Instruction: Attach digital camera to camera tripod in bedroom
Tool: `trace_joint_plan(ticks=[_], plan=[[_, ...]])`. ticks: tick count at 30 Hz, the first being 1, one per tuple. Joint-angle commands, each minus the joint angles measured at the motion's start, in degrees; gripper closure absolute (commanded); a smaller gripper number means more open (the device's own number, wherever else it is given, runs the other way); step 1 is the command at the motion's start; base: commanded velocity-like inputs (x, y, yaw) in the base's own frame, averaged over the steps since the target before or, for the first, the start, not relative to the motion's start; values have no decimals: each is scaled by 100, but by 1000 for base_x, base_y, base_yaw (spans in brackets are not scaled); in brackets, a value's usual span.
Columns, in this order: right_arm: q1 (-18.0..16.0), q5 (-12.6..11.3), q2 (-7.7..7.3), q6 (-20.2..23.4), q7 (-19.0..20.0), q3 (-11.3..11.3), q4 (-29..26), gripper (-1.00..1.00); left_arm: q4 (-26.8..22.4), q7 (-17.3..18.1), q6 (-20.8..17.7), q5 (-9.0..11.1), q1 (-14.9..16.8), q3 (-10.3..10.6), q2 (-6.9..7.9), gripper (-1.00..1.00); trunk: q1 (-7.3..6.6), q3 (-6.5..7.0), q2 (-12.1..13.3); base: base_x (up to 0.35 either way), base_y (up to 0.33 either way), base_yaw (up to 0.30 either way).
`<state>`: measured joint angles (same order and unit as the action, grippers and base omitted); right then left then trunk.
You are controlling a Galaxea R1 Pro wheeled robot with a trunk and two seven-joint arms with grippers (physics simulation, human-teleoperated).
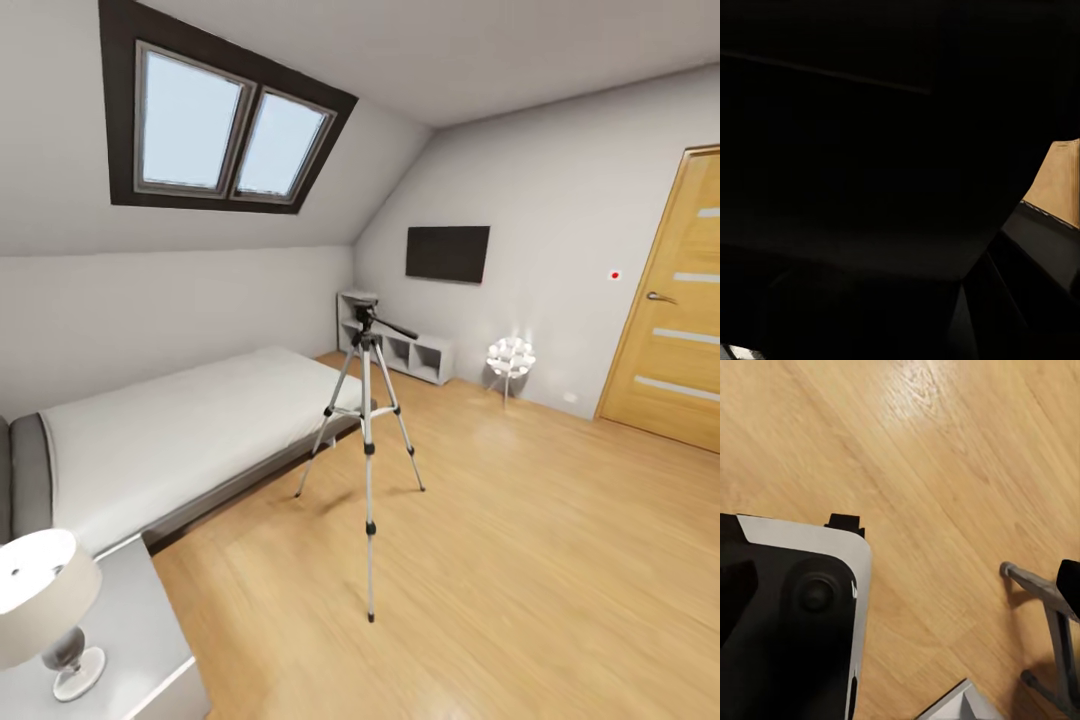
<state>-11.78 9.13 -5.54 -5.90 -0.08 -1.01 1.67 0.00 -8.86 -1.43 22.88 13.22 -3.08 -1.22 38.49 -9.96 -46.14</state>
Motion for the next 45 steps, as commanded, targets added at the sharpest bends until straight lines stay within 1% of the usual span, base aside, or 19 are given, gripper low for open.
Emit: trace_joint_plan(ticks=[1, 10, 28, 36, 37, 38, 41, 45], plan=[[-9, 47, -1, -30, -1, -14, 18, -100, 0, -2, -25, -12, 5, -26, -1, 100, 4, -8, -5, 324, 0, 0], [-9, 72, 0, -55, -1, -6, 18, -100, -3, -2, -72, -21, 5, -26, -1, 100, 4, -8, -5, 324, -4, 0], [-9, 89, 0, -59, -1, -5, 18, -100, -5, -9, -58, -22, 5, -26, -1, 100, 4, -8, -5, 324, -76, 0], [-9, 89, 0, -52, -1, -5, 18, -100, -1, -11, -59, -21, 5, -26, -1, 100, 4, -8, -5, 326, -22, 0], [-9, 89, -17, -34, -1, 4, 9, -100, 0, -1, -26, 18, 5, -61, -35, 100, 4, -8, -5, 0, 0, 0], [-9, 92, 5, -31, -1, 4, 12, -100, -4, -1, 6, 54, 2, -61, -67, 100, 4, -8, -5, 0, 0, 0], [-9, 93, 13, -30, -3, 4, 13, -100, -5, -1, 38, 159, 1, -61, -66, 100, 4, -8, -5, 0, 0, 0], [-9, 97, 22, -26, -3, 8, 12, -100, -8, -2, 40, 51, -3, -61, -56, 100, 4, -8, -5, 100, 0, 0]])
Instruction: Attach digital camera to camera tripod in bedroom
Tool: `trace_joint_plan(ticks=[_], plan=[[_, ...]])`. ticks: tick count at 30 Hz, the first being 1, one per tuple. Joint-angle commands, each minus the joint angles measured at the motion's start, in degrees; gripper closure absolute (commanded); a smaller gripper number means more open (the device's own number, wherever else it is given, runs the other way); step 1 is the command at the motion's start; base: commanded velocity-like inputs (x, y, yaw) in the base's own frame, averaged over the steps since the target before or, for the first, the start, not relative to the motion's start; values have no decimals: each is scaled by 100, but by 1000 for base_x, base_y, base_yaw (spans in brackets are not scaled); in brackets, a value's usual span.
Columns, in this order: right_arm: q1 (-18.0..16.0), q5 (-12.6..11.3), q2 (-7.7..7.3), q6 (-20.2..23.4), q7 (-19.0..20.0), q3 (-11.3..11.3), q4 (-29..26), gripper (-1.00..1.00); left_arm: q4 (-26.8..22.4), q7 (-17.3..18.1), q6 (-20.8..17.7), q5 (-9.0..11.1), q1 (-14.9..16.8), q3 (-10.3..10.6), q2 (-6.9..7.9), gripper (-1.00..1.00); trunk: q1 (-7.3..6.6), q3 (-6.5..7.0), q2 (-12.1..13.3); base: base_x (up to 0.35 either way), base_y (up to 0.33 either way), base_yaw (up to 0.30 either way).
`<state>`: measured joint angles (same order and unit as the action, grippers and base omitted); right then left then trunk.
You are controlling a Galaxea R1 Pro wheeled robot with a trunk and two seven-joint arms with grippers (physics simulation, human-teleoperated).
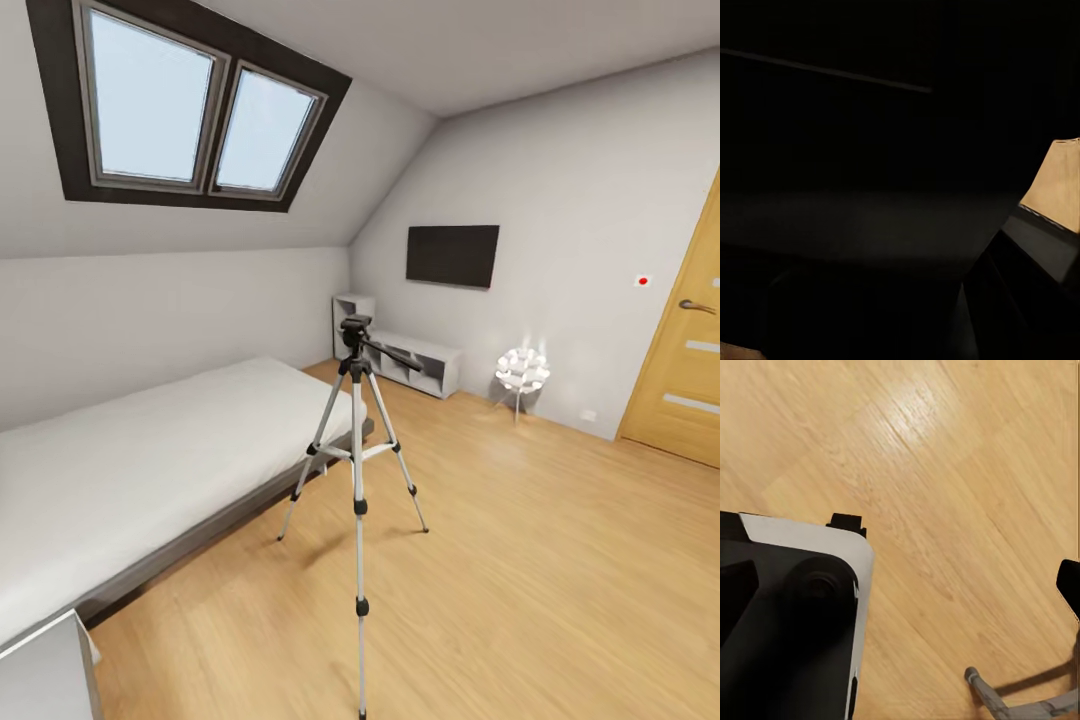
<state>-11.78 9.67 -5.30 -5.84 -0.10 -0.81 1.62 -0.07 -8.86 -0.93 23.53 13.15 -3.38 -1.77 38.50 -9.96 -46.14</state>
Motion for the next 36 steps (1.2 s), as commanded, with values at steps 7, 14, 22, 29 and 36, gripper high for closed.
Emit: trace_joint_plan(ticks=[7, 14, 22, 29, 36], plan=[[-8, 45, -13, -31, 0, -7, 17, -100, -2, 6, 3, -69, 4, -31, 1, 100, 3, -8, -5, 297, 0, 0], [-8, 44, -22, -32, -6, -7, 17, -100, -2, 7, 5, -74, 4, -31, 1, 100, 3, -8, -5, 318, 97, 0], [-8, 44, -23, -31, -6, -8, 19, -100, -2, 7, 5, -72, 4, -31, 6, 100, 3, -8, -5, 287, 223, 0], [-8, 44, -23, -31, -7, -7, 17, -100, -2, 7, 5, -74, 4, -31, 8, 100, 3, -8, -5, 265, 256, 0], [-8, 44, -23, -31, -5, -7, 20, -100, -2, 7, 5, -75, 4, -31, 1, 100, 3, -8, -5, 263, 259, 0]])
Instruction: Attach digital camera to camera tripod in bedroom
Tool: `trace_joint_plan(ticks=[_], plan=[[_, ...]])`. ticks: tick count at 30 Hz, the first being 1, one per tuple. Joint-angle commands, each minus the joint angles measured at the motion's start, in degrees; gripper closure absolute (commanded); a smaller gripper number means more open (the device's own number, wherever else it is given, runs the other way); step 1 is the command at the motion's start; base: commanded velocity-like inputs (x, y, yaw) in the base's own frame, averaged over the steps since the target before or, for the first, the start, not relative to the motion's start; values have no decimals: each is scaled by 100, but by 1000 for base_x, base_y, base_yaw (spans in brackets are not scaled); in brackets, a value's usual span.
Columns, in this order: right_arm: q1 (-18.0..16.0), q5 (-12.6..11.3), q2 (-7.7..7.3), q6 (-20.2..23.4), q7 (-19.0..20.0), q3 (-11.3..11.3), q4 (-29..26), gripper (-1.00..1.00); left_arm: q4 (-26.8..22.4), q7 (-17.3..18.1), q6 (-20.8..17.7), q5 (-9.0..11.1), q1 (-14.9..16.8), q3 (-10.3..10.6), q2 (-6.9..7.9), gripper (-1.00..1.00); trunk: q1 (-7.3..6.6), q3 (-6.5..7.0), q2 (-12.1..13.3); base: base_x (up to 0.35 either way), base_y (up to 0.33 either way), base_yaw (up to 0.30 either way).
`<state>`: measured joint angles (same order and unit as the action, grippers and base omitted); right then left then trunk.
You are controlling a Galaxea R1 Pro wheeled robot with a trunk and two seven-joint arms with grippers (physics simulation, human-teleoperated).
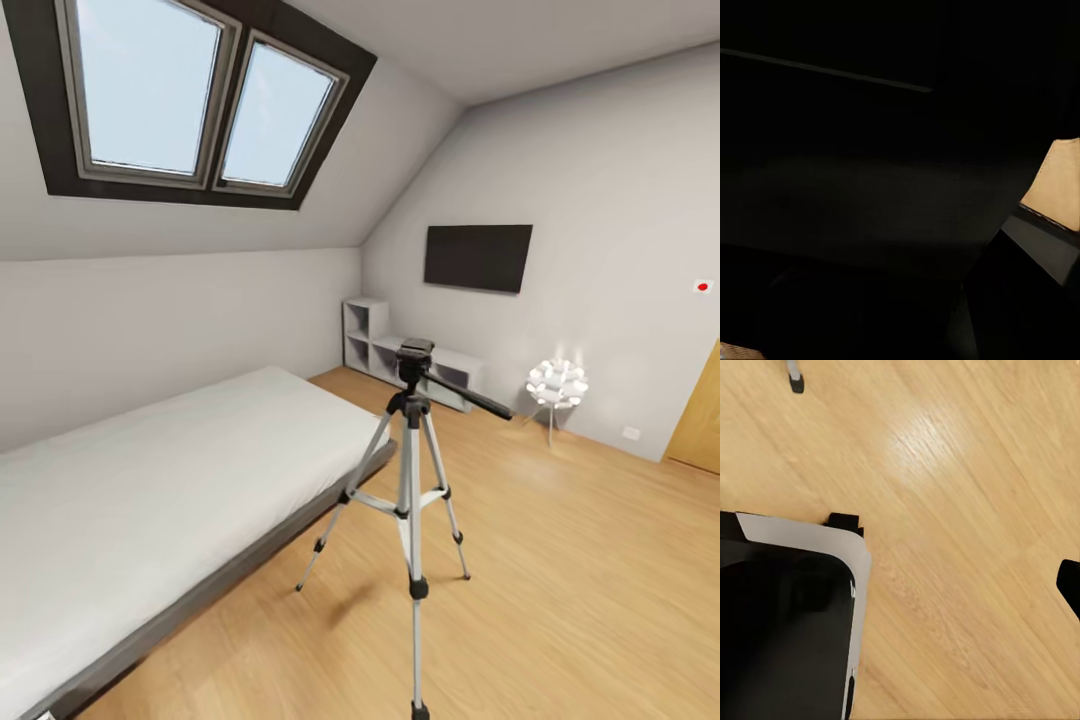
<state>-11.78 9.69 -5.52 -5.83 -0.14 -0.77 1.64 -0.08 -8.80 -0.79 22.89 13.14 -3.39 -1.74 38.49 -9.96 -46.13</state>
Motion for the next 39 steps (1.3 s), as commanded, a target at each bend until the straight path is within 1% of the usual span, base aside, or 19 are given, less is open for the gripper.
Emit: trace_joint_plan(ticks=[1, 6, 12, 25, 39], plan=[[-9, 42, -2, -32, -1, -11, 17, -100, -1, 1, -9, -12, 4, -30, -1, 100, 4, -8, -5, 263, 257, 0], [-9, 44, -2, -32, 3, -11, 17, -100, -1, 1, -9, -13, 4, -30, -2, 100, 4, -8, -5, 279, 213, 0], [-9, 42, -1, -32, 2, -11, 18, -100, -1, 1, -5, -13, 4, -29, -10, 100, 4, -8, -5, 283, 47, 0], [-9, 40, 11, -29, 0, -20, 19, -100, -1, -6, -8, -13, 4, -30, -9, 100, 4, -7, -5, 29, 2, -5], [-9, 33, 33, 1, -4, -26, 19, -100, -3, 0, -9, -13, 4, -30, -8, 100, 4, 32, -5, 0, 0, -228]])
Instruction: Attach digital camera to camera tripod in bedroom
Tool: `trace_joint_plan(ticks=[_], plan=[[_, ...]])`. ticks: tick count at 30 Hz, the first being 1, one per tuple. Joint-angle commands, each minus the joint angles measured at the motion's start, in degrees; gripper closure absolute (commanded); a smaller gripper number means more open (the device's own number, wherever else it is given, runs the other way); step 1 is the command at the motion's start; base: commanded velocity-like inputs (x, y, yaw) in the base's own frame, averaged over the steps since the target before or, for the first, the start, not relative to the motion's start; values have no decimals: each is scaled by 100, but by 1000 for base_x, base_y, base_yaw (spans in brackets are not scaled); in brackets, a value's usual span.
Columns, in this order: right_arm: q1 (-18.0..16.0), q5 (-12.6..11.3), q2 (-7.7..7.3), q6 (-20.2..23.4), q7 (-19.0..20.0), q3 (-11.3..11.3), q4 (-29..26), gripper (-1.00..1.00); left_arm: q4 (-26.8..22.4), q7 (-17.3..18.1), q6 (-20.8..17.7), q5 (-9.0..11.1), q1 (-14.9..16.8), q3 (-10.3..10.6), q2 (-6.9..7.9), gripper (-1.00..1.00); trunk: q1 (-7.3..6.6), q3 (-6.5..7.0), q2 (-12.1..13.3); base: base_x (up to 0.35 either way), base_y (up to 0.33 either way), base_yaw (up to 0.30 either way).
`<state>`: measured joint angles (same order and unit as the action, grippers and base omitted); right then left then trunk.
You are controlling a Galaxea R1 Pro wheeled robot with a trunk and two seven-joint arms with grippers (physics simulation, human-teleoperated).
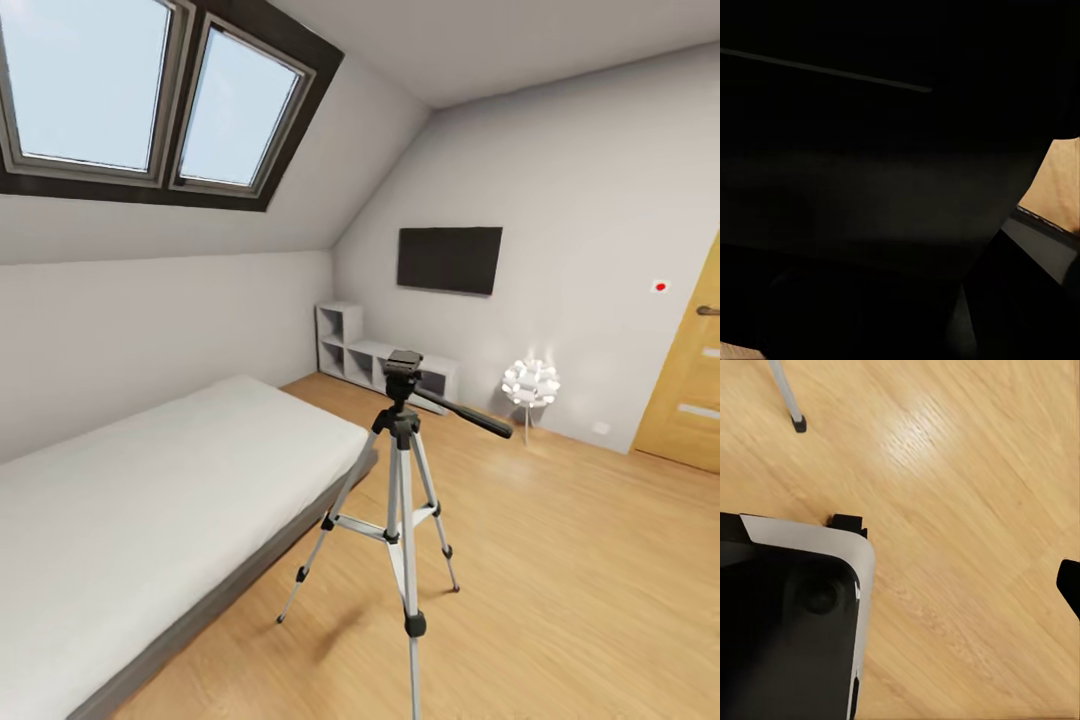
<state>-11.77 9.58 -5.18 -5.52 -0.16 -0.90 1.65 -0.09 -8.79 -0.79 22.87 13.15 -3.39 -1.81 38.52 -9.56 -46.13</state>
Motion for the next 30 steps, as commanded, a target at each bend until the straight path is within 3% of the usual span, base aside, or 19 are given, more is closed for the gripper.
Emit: trace_joint_plan(ticks=[1, 24, 30], plan=[[-9, 44, -3, -31, -2, -12, 18, -100, -1, 0, -9, -11, 4, -30, -1, 100, 1, -6, -6, 0, 0, -262], [-9, 44, -9, -37, -2, -10, 13, -100, 0, -8, -11, 15, 4, -37, -46, 100, 1, 5, -6, 0, 0, -261], [-9, 55, -14, -43, -2, -7, 11, -100, 0, -8, -9, 23, 4, -43, -70, 100, 1, 5, -6, 0, 0, -84]])
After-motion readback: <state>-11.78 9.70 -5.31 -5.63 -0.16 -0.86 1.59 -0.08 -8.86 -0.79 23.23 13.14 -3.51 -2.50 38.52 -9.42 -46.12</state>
